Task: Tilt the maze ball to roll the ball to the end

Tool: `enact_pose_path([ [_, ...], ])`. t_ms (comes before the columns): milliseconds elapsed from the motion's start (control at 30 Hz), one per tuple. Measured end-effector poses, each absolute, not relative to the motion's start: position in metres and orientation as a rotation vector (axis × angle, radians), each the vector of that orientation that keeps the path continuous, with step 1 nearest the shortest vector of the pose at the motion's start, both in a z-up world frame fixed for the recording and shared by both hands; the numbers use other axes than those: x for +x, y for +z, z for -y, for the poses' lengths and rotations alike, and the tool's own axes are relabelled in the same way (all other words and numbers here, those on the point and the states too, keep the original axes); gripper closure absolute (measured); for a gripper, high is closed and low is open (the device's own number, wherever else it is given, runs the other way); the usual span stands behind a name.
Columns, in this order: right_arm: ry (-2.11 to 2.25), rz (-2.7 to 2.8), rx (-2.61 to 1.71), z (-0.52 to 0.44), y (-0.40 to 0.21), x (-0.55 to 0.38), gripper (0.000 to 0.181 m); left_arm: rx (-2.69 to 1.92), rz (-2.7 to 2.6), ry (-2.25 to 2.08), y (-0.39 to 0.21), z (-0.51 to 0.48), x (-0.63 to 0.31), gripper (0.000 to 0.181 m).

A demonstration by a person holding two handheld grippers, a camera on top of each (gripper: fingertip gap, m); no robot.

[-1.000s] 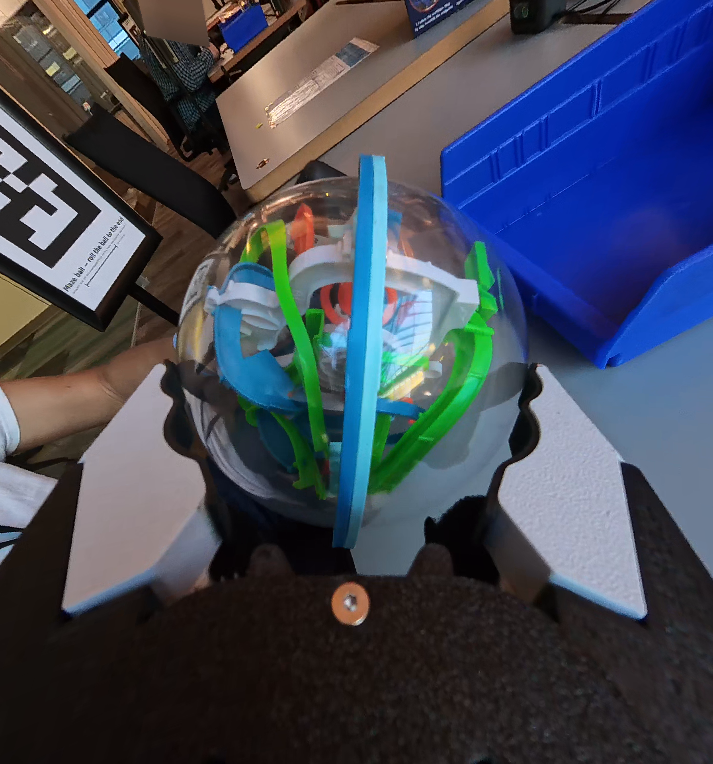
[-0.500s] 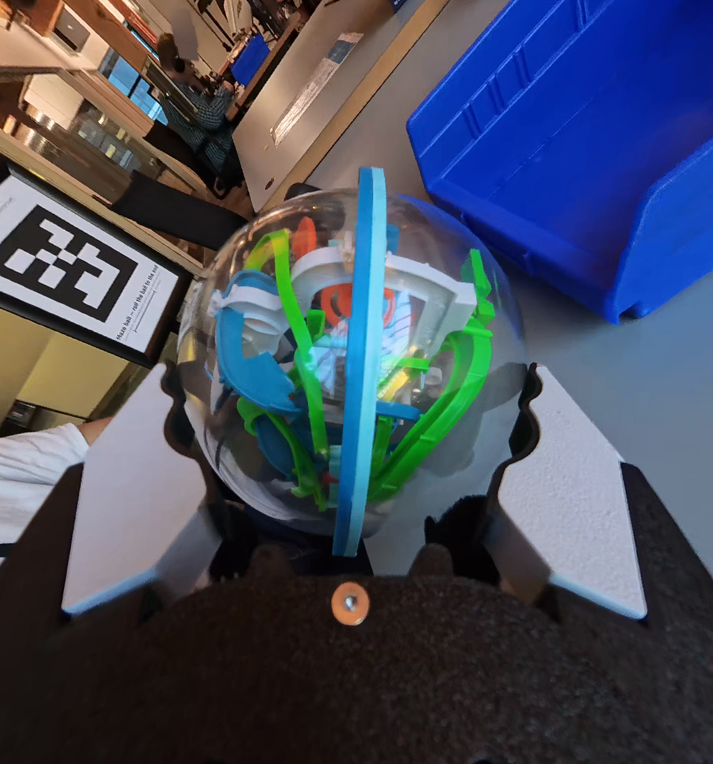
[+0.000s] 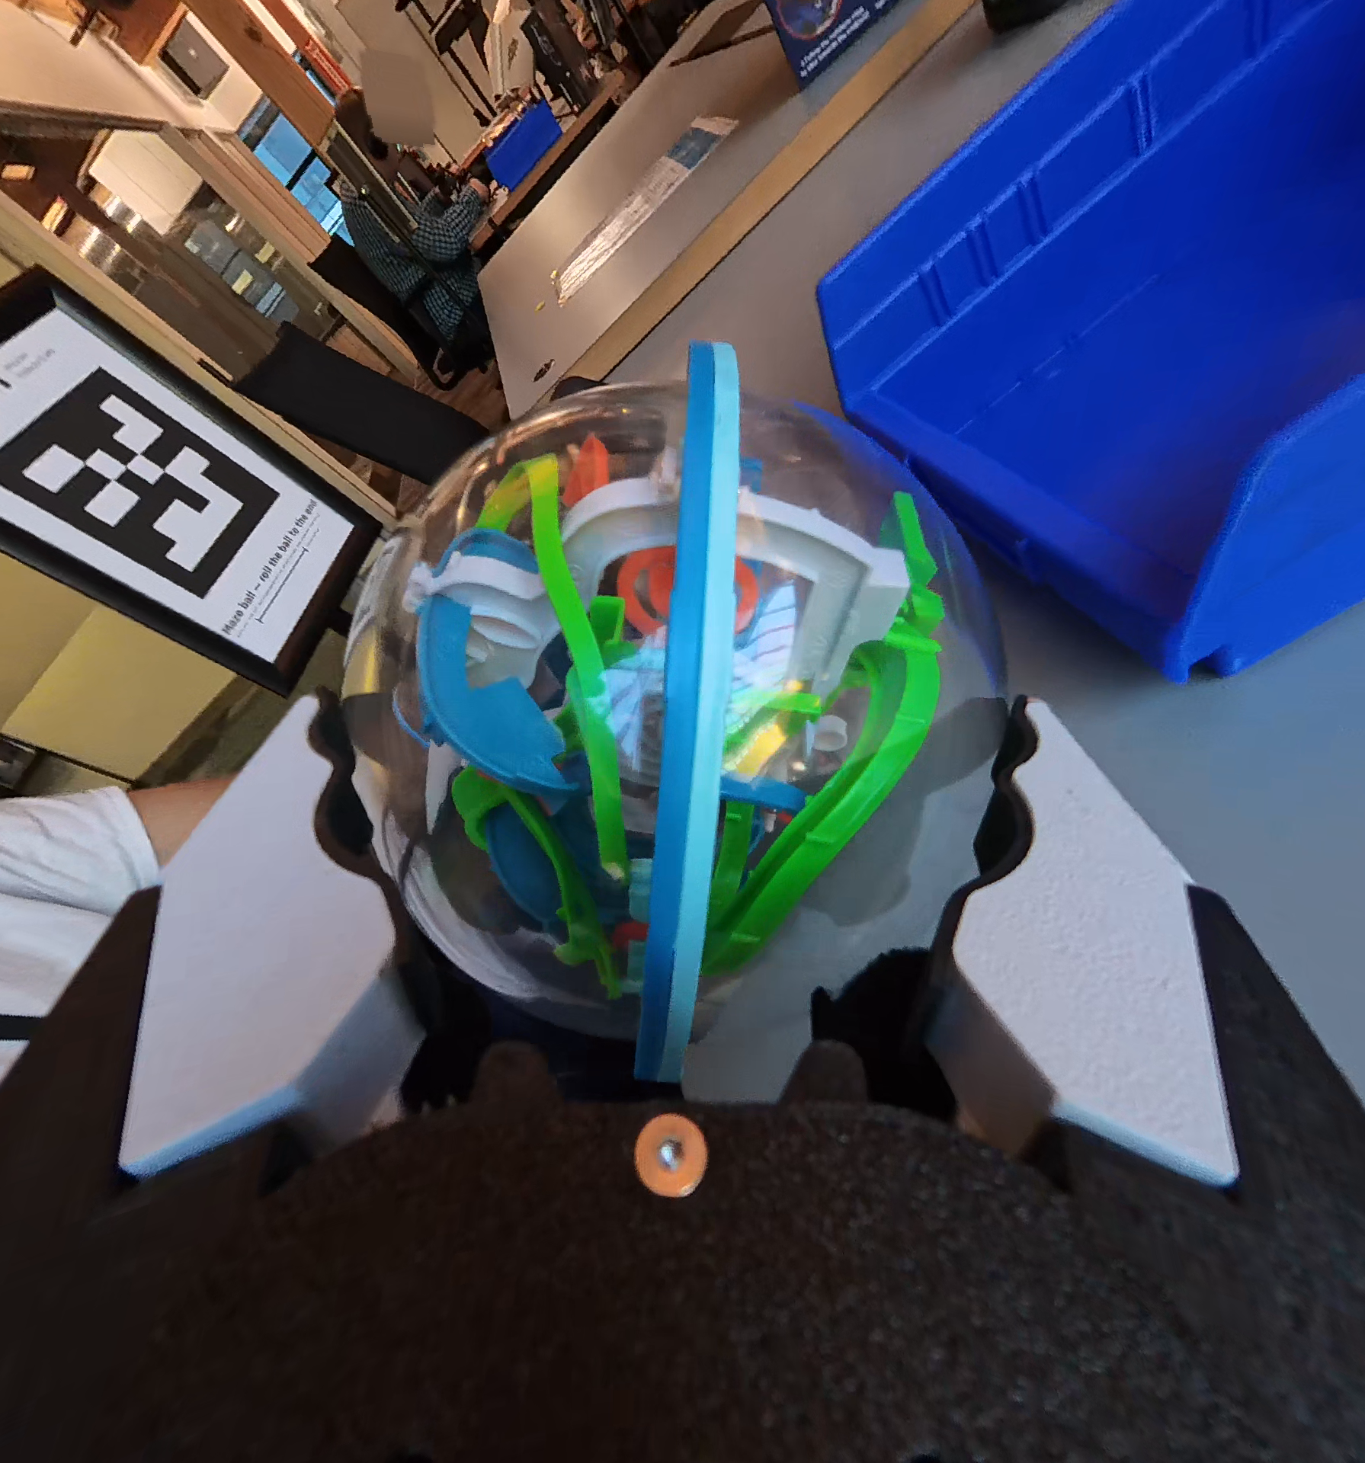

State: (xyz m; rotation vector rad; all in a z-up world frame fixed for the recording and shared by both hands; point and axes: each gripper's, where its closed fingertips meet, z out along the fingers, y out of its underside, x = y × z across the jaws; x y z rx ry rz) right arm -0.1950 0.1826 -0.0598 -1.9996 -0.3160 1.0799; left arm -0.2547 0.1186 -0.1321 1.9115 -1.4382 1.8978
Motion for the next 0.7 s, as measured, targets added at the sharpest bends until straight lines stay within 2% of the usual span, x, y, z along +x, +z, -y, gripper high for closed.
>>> enact_pose_path([
  [233,0.930,0.496,-1.883,-0.174,-0.040,-0.205,0.028,1.911,1.639,1.850,-0.138,-0.109,-0.252,0.054],
  [700,0.969,0.438,-1.907,-0.175,-0.044,-0.201,0.028,1.919,1.583,1.852,-0.136,-0.109,-0.251,0.053],
])
